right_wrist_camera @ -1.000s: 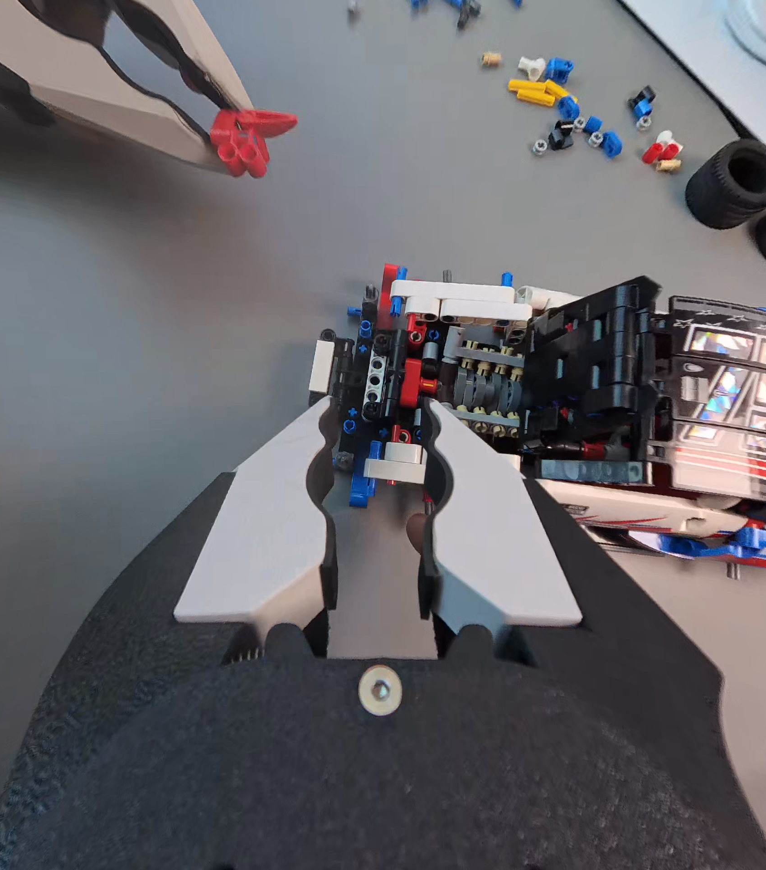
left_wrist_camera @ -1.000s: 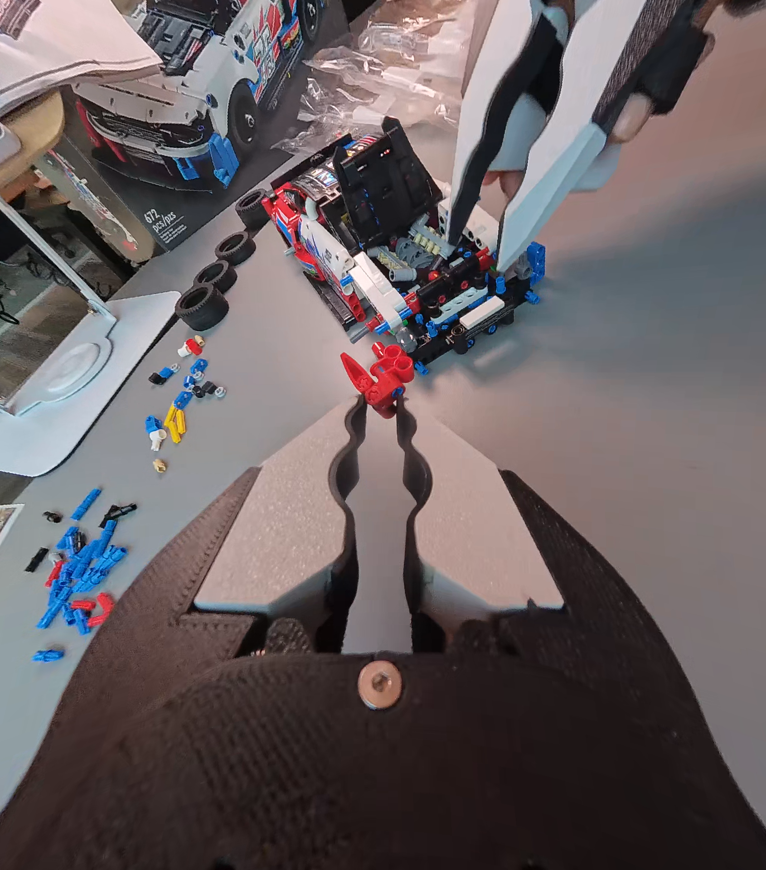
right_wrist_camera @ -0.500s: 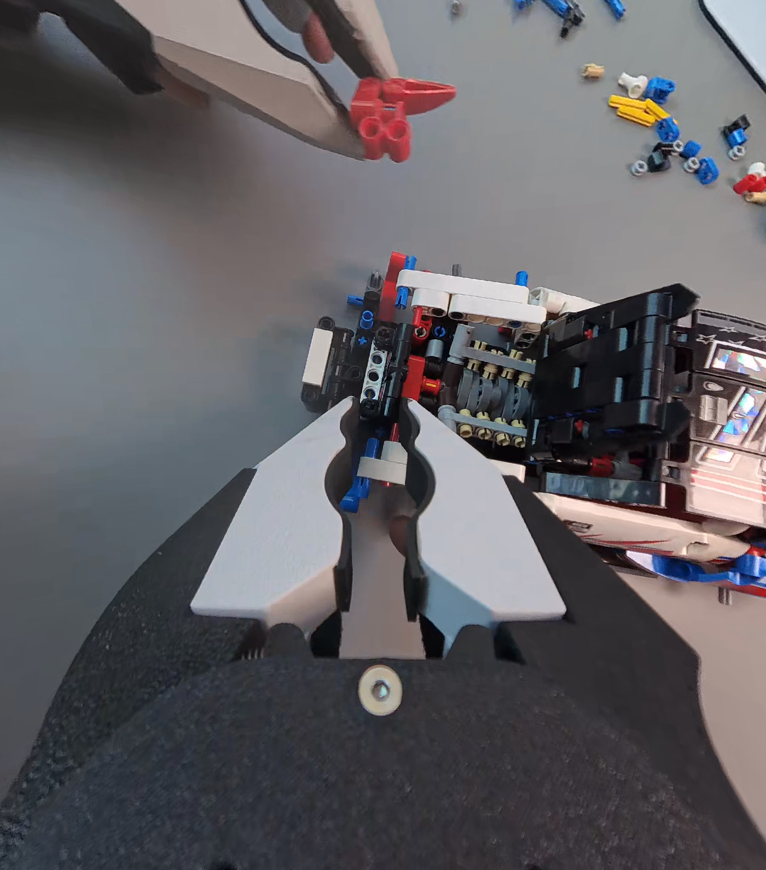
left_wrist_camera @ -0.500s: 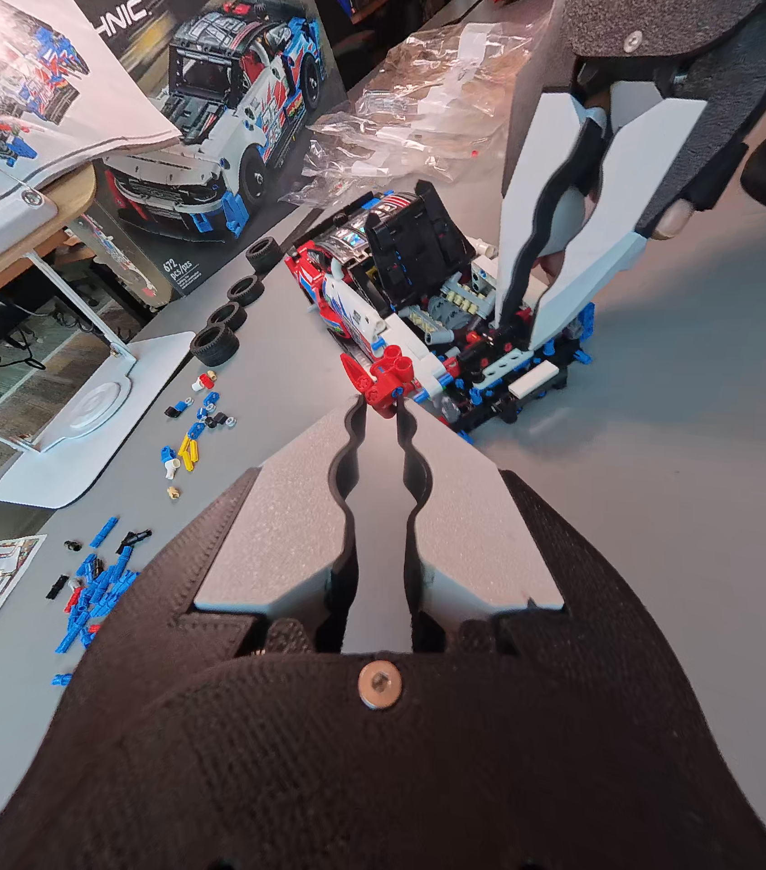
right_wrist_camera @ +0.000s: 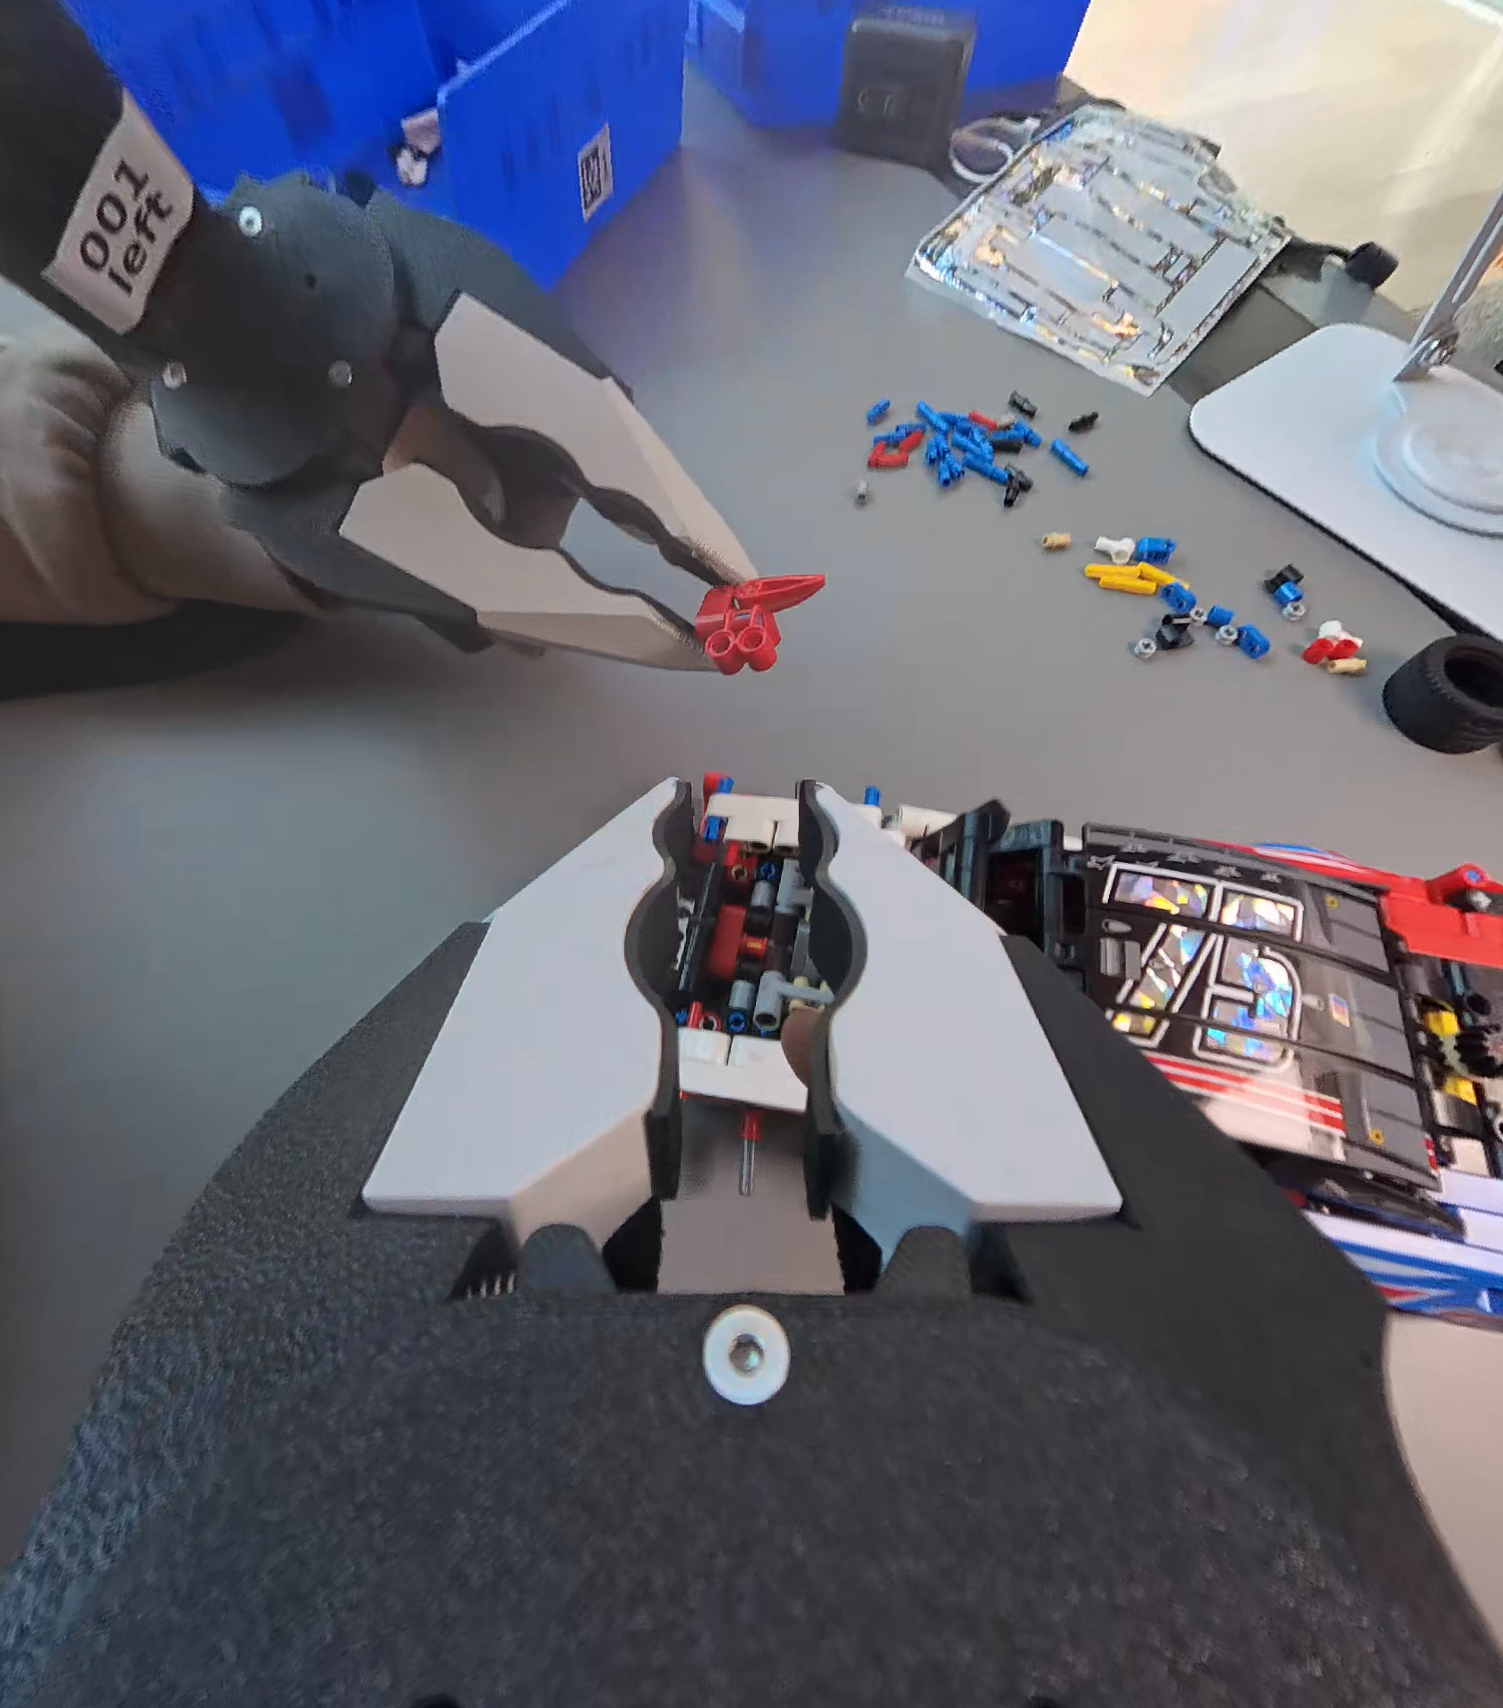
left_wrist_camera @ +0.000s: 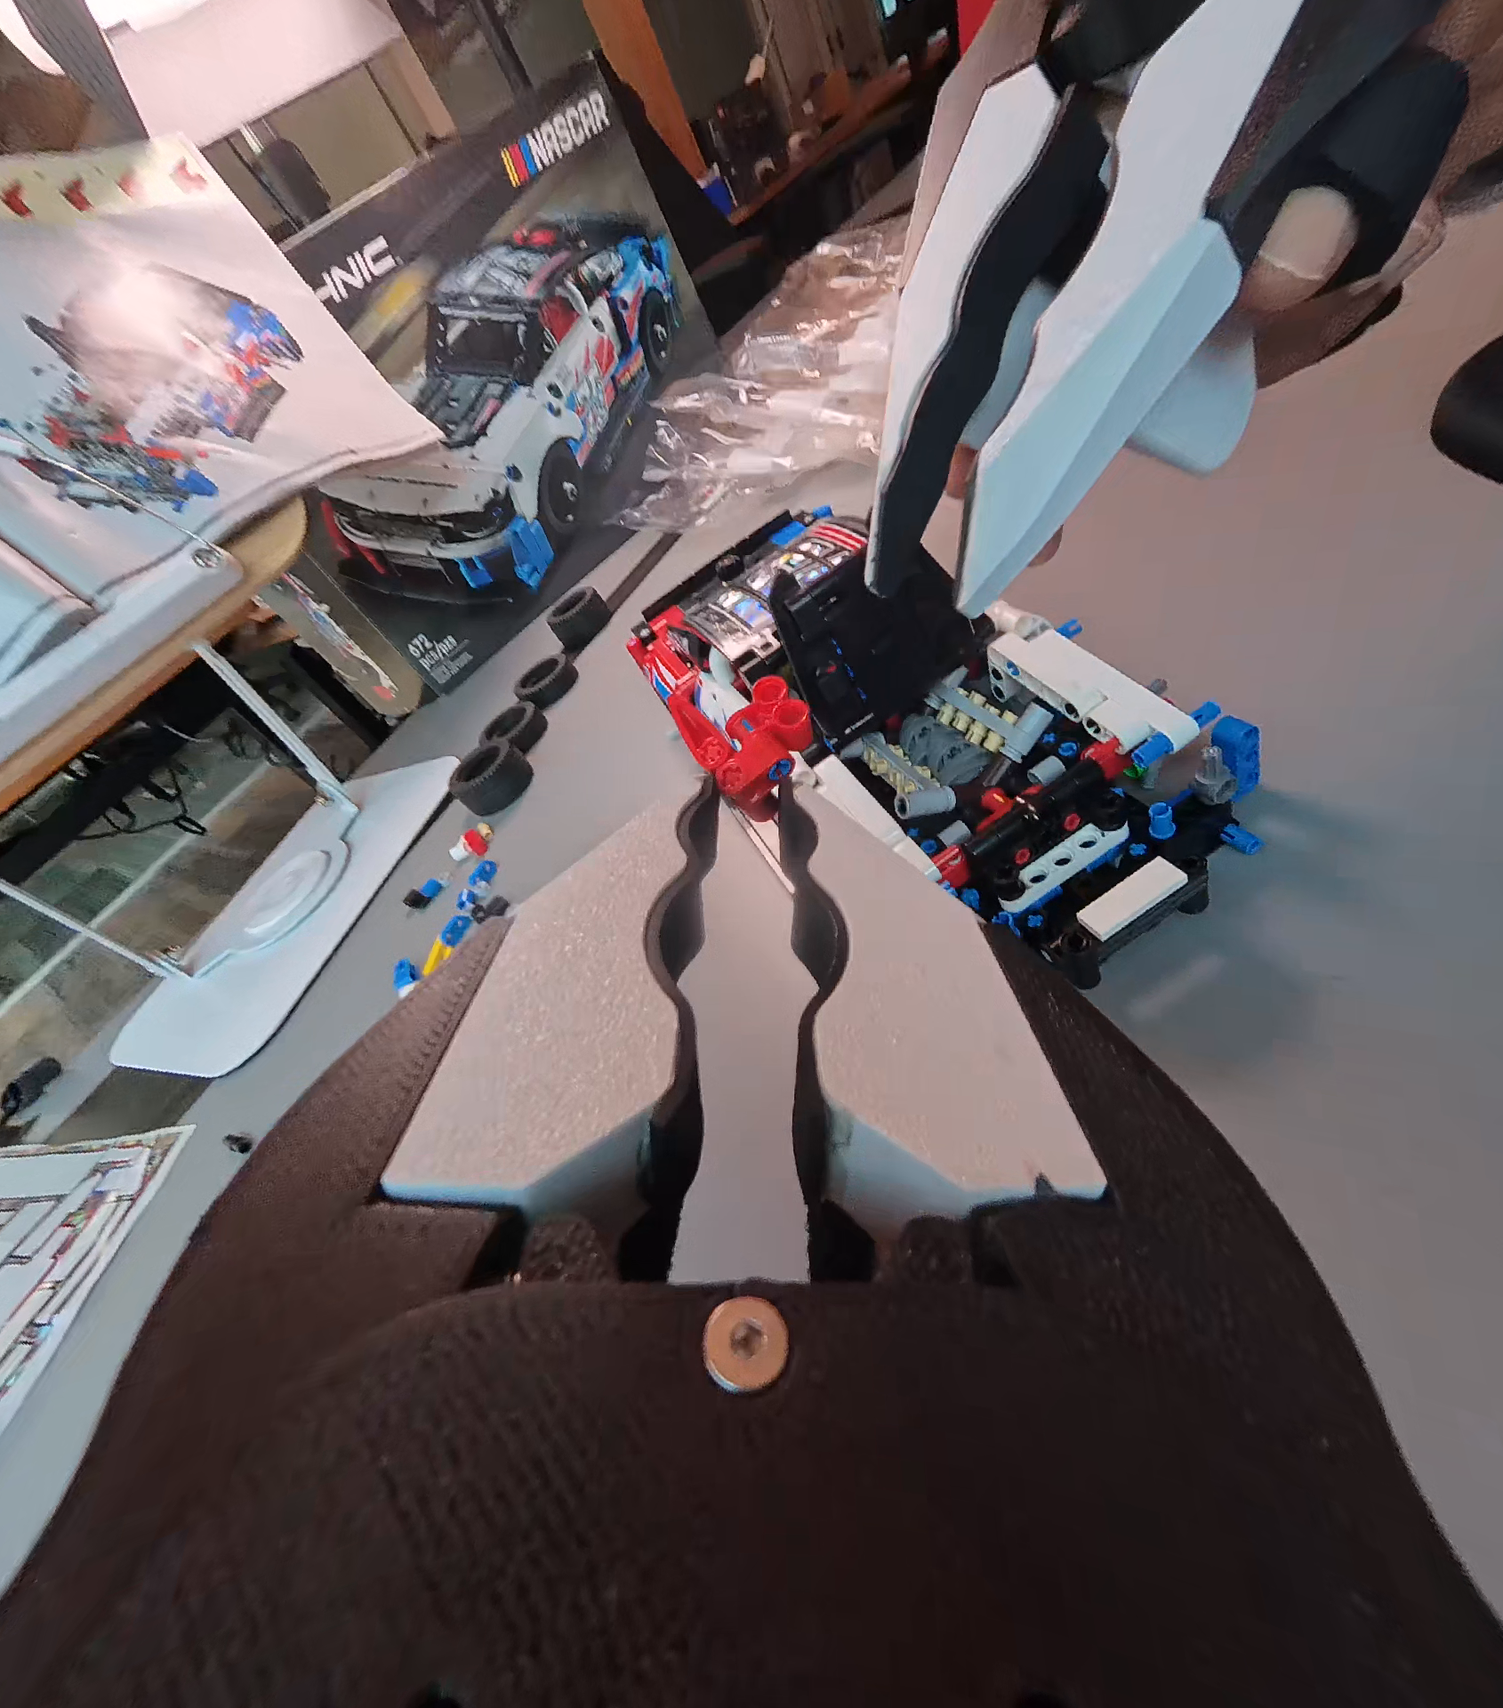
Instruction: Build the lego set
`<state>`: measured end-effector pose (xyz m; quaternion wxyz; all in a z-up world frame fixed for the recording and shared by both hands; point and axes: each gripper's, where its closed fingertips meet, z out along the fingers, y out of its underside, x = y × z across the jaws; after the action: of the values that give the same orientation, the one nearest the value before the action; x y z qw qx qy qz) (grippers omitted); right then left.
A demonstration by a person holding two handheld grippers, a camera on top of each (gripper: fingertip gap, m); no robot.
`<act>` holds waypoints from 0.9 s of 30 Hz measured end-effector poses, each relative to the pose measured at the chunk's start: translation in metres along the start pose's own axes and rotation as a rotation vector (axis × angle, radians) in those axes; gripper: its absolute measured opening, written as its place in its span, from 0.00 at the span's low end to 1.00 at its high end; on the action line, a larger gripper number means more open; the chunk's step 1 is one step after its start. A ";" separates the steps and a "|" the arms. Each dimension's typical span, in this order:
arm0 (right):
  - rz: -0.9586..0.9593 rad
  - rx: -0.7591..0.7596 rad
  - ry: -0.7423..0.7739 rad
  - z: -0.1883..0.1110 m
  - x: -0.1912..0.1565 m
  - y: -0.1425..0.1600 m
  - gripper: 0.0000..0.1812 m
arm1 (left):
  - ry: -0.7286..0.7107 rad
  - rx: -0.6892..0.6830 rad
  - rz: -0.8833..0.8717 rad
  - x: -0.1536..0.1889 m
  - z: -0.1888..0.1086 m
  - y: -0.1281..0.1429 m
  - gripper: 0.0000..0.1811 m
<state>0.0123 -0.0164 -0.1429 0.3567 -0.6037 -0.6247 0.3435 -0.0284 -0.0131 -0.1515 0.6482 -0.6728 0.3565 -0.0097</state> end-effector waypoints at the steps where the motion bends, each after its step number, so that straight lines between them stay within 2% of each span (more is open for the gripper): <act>1: 0.006 0.023 -0.002 0.002 0.000 -0.007 0.11 | -0.019 0.021 0.015 -0.002 -0.002 -0.005 0.06; 8: -0.020 0.090 -0.034 0.025 -0.004 -0.031 0.12 | -0.065 0.055 0.104 -0.003 -0.007 -0.014 0.06; 14: -0.227 0.038 0.002 0.035 -0.006 -0.027 0.07 | -0.064 0.021 0.130 -0.002 -0.005 -0.007 0.06; 17: -0.295 0.047 -0.044 0.031 -0.009 -0.026 0.07 | -0.032 0.038 0.101 0.001 -0.005 -0.009 0.06; 22: -0.406 0.085 -0.189 0.021 -0.022 -0.020 0.07 | 0.194 0.091 -0.131 0.018 -0.009 -0.014 0.09; 25: -0.432 0.094 -0.254 0.017 -0.029 -0.016 0.07 | 0.423 0.114 -0.436 0.027 -0.016 -0.018 0.18; 27: -0.462 0.102 -0.295 0.016 -0.034 -0.014 0.07 | 0.510 0.145 -0.617 0.025 -0.019 -0.022 0.21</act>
<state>-0.0079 -0.0514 -0.1394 0.3608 -0.3701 -0.7729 0.3680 -0.0088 -0.0439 -0.1402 0.5514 -0.6768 0.2855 -0.3955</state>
